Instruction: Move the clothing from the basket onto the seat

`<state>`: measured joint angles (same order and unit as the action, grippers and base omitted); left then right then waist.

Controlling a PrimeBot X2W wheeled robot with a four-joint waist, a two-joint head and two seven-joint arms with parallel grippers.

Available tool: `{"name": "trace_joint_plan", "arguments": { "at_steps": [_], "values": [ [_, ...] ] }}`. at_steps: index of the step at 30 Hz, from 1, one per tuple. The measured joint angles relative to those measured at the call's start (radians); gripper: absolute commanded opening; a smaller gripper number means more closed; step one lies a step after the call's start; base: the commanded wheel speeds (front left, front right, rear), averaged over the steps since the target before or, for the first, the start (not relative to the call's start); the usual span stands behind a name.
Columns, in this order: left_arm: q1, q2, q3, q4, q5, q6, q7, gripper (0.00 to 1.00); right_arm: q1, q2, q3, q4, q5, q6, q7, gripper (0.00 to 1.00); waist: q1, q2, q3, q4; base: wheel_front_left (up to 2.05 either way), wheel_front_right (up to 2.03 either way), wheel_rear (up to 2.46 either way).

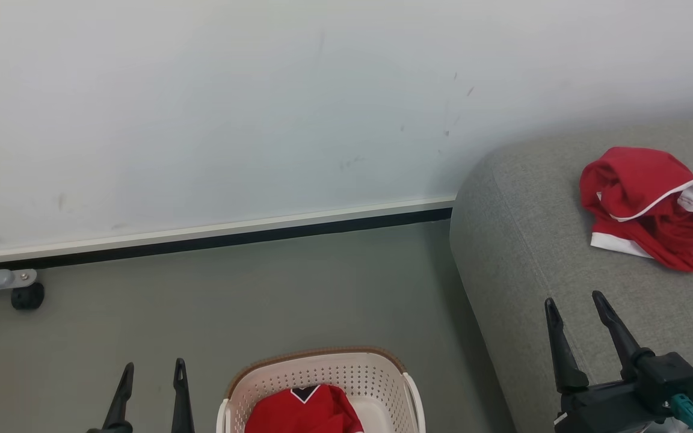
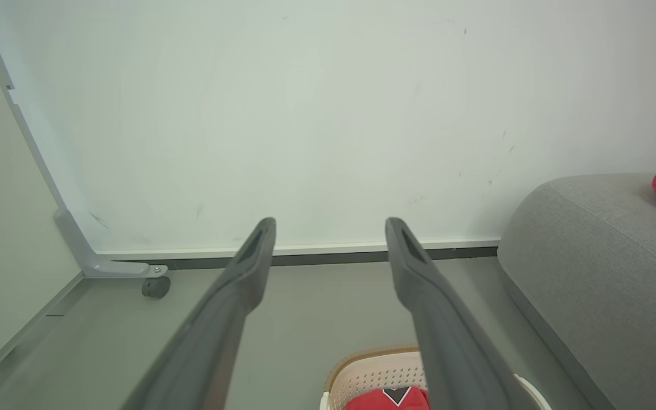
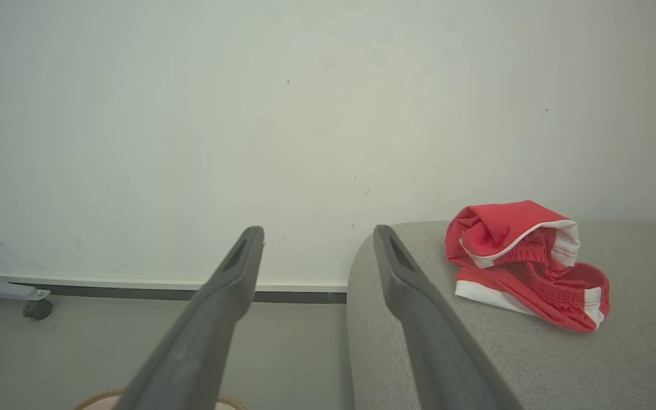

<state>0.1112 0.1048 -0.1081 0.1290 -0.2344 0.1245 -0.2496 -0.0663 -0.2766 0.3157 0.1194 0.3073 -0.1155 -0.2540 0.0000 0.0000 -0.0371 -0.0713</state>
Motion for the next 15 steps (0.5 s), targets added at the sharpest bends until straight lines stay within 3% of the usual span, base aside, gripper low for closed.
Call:
{"name": "trace_joint_plan", "arguments": {
  "at_steps": [15],
  "values": [
    [0.013,-0.011,0.007,-0.042,0.019,0.000,0.000,1.00,0.014,0.002,-0.028,-0.039,-0.007,-0.007,-0.002,1.00,0.0000,0.0000,0.044,0.008,0.00,0.00,0.00]
  ]
}}
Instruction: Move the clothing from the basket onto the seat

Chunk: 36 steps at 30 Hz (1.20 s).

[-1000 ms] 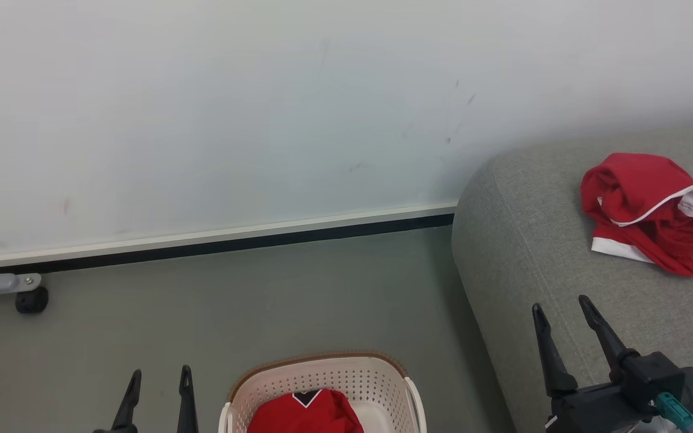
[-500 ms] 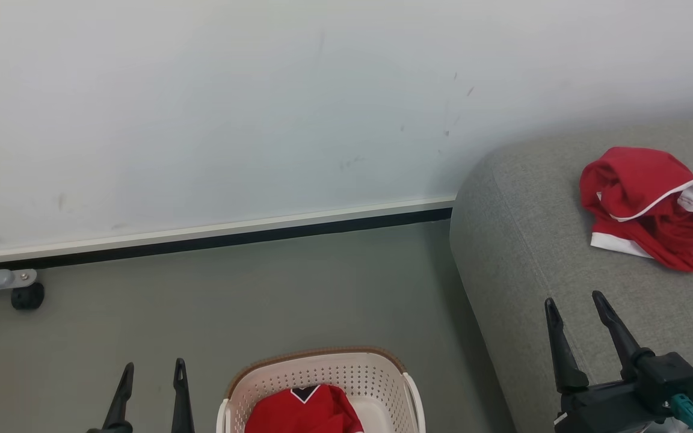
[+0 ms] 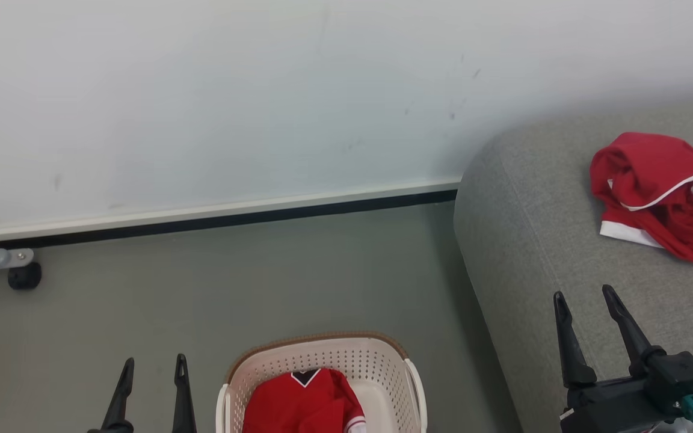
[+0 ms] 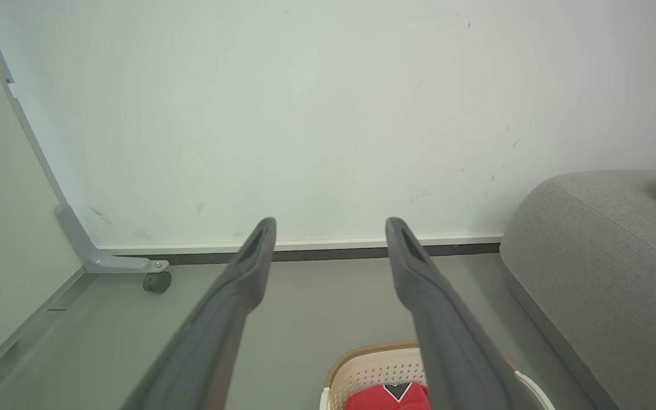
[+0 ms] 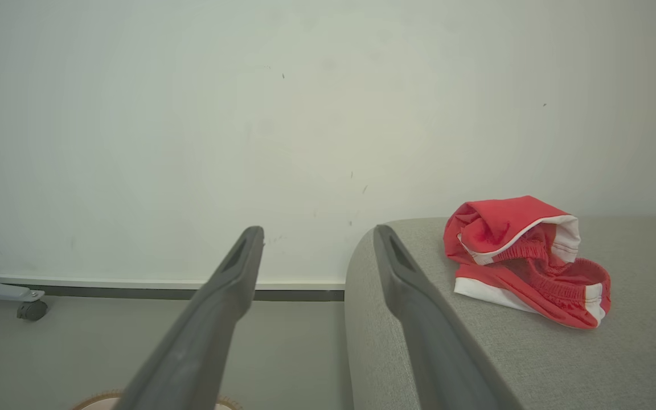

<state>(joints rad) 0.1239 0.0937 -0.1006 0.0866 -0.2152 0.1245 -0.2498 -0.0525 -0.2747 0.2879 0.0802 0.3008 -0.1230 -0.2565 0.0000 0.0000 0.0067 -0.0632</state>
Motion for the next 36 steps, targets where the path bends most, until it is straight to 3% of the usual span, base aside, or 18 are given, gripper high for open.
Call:
{"name": "trace_joint_plan", "arguments": {
  "at_steps": [15,22,36],
  "values": [
    [-0.153,-0.005,-0.091,0.038,0.063,-0.010,0.021,1.00,-0.077,-0.005,-0.040,-0.036,-0.002,0.000,0.000,1.00,0.0001,0.0001,0.148,-0.011,0.00,0.00,0.00],
    [-0.290,-0.021,-0.183,0.169,0.120,-0.037,0.080,1.00,-0.154,-0.015,-0.047,-0.050,-0.002,0.009,0.000,1.00,0.0002,0.0002,0.258,-0.034,0.00,0.00,0.00],
    [-0.452,-0.032,-0.269,0.441,0.188,-0.046,0.177,1.00,-0.283,-0.012,-0.043,-0.079,-0.004,0.035,0.000,1.00,0.0003,0.0001,0.441,-0.109,0.00,0.00,0.00]
  ]
}}
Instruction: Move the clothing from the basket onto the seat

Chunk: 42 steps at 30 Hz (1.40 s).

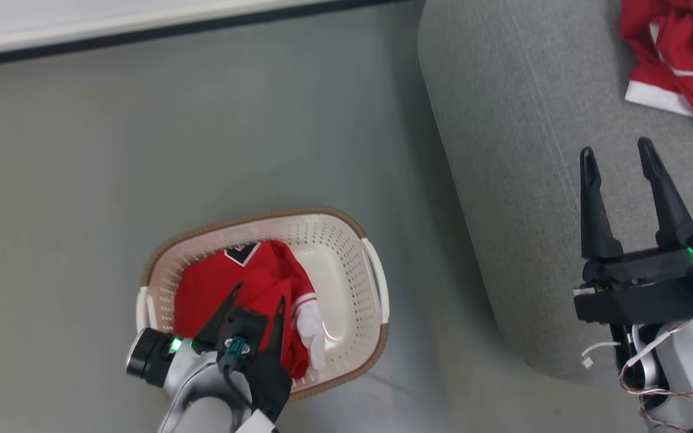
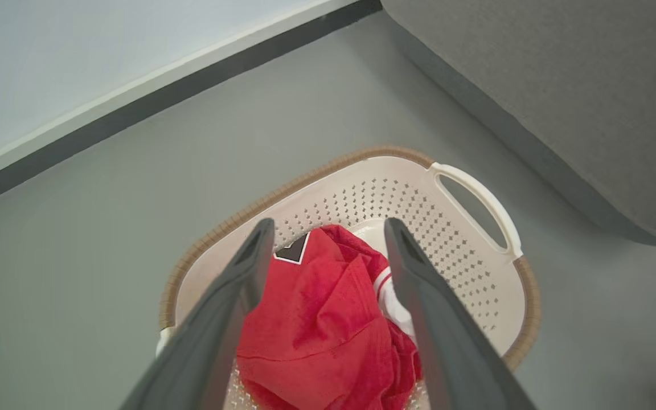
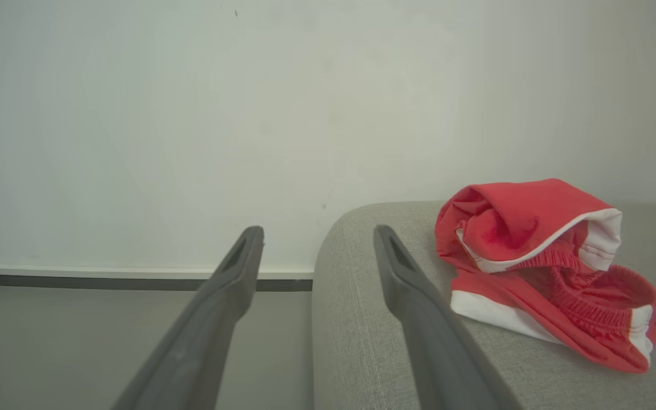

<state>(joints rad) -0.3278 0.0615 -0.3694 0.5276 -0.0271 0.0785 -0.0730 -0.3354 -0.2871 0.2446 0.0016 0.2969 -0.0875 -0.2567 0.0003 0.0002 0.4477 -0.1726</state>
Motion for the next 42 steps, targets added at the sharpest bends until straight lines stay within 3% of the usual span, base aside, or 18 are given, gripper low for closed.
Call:
{"name": "trace_joint_plan", "arguments": {
  "at_steps": [19,29,42],
  "values": [
    [-0.291,-0.001,-0.047,0.231,0.096,-0.001,0.089,1.00,-0.158,0.001,-0.033,-0.058,0.000,0.026,0.000,1.00,-0.0001,0.0001,0.288,-0.076,0.00,0.00,0.00],
    [-0.406,0.026,-0.027,0.314,0.101,0.001,0.115,1.00,-0.220,0.019,-0.049,-0.060,0.000,0.035,0.000,1.00,-0.0001,0.0001,0.435,-0.092,0.00,0.00,0.00],
    [-0.486,0.049,-0.021,0.407,0.125,0.013,0.114,1.00,-0.258,0.045,-0.052,-0.031,-0.009,0.058,0.000,1.00,-0.0002,0.0000,0.524,-0.111,0.00,0.00,0.00]
  ]
}}
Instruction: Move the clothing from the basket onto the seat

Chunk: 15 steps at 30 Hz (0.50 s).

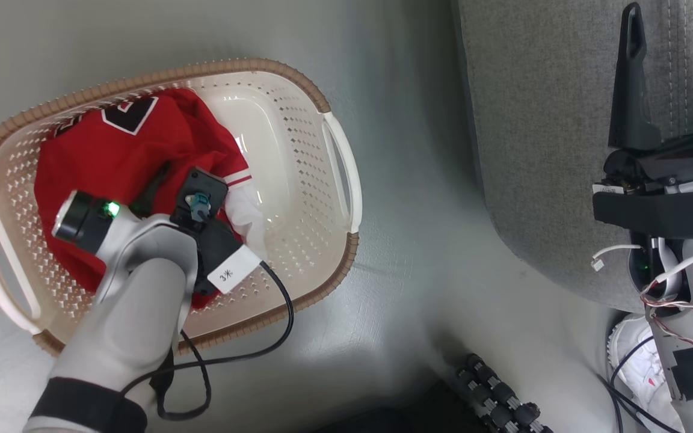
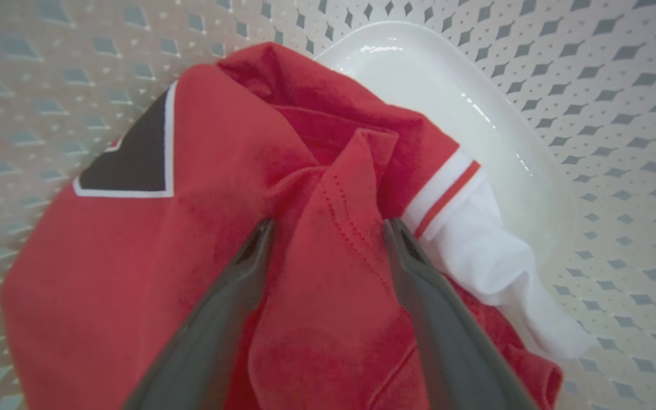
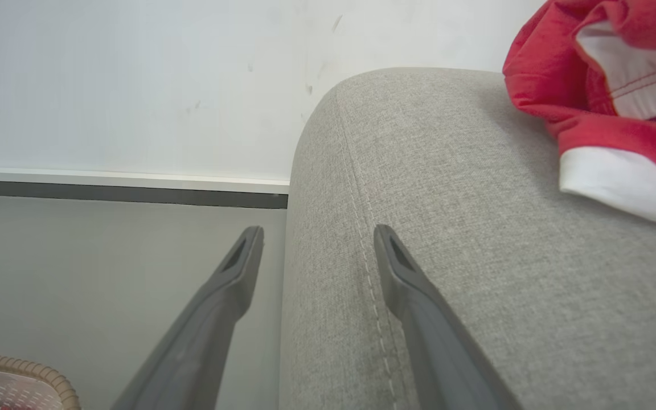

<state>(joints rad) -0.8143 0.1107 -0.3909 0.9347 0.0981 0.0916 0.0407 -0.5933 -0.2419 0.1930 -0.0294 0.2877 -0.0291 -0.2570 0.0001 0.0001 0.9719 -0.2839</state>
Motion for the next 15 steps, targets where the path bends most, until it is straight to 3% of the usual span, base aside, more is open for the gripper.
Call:
{"name": "trace_joint_plan", "arguments": {
  "at_steps": [1,2,3,4,5,15],
  "values": [
    [-0.006,0.000,0.000,0.006,0.002,0.004,0.000,1.00,-0.003,0.002,0.000,0.001,-0.001,0.003,0.000,1.00,-0.0001,0.0000,0.003,-0.002,0.00,0.00,0.00],
    [-0.012,0.000,0.000,0.015,0.002,0.005,0.001,0.90,-0.006,0.003,0.000,0.002,-0.002,0.003,0.000,1.00,-0.0001,0.0000,0.005,-0.003,0.00,0.00,0.00],
    [-0.016,0.000,0.000,0.023,0.002,0.005,0.001,0.49,-0.009,0.005,0.000,0.003,-0.006,0.003,-0.001,1.00,-0.0001,0.0000,0.007,-0.004,0.00,0.00,0.00],
    [-0.019,0.000,0.000,0.029,0.002,0.005,0.001,0.18,-0.011,0.007,0.000,0.005,-0.011,0.003,-0.001,1.00,-0.0001,0.0000,0.009,-0.006,0.00,0.00,0.00],
    [-0.020,-0.001,0.000,0.033,0.002,0.005,0.001,0.00,-0.012,0.009,-0.001,0.007,-0.016,0.003,-0.001,1.00,-0.0001,0.0000,0.011,-0.007,0.00,0.00,0.00],
    [-0.023,-0.031,0.010,0.052,-0.027,0.004,-0.093,0.00,-0.035,0.023,0.001,0.060,-0.039,0.030,-0.001,1.00,-0.0001,0.0000,-0.027,0.008,0.00,0.00,0.00]
  ]
}}
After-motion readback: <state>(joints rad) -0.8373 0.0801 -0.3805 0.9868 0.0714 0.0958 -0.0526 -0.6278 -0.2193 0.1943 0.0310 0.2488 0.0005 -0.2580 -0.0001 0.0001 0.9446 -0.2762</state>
